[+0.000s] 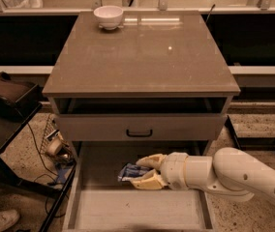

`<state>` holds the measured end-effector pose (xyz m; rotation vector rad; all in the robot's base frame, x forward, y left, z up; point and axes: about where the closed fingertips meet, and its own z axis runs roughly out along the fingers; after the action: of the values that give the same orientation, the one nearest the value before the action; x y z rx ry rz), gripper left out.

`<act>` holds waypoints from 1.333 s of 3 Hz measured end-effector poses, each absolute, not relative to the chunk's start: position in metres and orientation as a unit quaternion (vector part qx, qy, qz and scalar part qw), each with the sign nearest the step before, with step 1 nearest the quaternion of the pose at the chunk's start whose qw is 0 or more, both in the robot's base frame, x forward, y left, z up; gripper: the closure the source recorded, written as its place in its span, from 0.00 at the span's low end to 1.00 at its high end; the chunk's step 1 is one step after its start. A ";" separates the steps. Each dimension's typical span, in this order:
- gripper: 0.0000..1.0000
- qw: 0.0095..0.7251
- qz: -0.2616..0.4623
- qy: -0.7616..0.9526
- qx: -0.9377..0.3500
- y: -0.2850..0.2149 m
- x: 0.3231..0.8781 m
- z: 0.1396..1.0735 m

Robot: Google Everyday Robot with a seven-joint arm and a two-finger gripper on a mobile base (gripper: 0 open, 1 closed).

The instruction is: Place rxbar blueberry into middle drawer

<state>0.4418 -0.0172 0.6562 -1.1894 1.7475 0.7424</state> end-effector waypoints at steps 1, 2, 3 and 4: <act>1.00 0.435 0.299 0.702 -0.479 -0.015 0.442 0.655; 1.00 0.428 0.319 0.699 -0.475 -0.002 0.446 0.638; 1.00 0.398 0.333 0.716 -0.467 0.019 0.452 0.568; 1.00 0.381 0.334 0.728 -0.461 0.030 0.457 0.518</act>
Offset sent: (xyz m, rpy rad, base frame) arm 0.0120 0.0334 -0.0471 0.0709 0.0739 0.0445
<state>0.4570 0.0299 0.5178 -1.1779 1.8583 0.8531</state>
